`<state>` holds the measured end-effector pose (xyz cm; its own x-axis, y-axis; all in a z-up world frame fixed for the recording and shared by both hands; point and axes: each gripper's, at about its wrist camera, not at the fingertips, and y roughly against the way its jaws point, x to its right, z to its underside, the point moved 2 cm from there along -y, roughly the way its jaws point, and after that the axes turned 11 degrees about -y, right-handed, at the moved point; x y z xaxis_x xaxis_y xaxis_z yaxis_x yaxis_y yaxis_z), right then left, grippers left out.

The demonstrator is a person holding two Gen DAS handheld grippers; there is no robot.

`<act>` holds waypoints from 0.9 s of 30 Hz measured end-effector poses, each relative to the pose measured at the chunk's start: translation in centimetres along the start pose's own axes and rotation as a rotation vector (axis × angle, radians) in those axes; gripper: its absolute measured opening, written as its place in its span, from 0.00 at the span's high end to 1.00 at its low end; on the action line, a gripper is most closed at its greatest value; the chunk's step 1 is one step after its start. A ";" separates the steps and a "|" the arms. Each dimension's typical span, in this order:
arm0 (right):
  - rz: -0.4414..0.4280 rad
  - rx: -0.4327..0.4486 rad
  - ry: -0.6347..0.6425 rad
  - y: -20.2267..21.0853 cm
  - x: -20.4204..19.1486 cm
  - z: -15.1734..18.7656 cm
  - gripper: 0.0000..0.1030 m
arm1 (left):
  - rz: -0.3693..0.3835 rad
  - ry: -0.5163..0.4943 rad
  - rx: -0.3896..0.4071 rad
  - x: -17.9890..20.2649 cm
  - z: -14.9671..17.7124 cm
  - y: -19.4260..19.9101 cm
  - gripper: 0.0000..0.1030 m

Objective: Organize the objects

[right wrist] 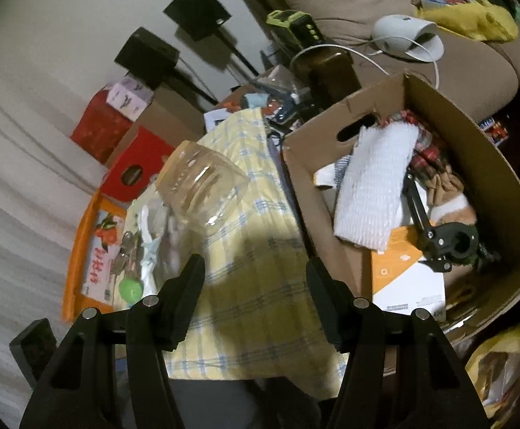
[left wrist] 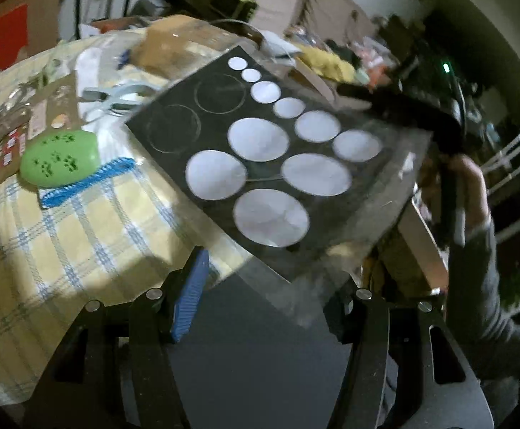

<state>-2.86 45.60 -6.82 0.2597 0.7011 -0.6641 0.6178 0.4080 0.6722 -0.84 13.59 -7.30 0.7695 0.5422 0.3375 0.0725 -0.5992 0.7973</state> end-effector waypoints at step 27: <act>0.063 -0.256 0.106 -2.3 1.8 9.8 0.44 | 0.305 0.231 -0.002 -3.3 1.1 -1.9 0.41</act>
<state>3.46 40.20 -12.82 0.2038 0.7815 -0.5897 0.3916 0.4870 0.7807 -2.84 12.28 -10.53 0.5926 0.4579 0.6627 -0.1389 -0.7523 0.6440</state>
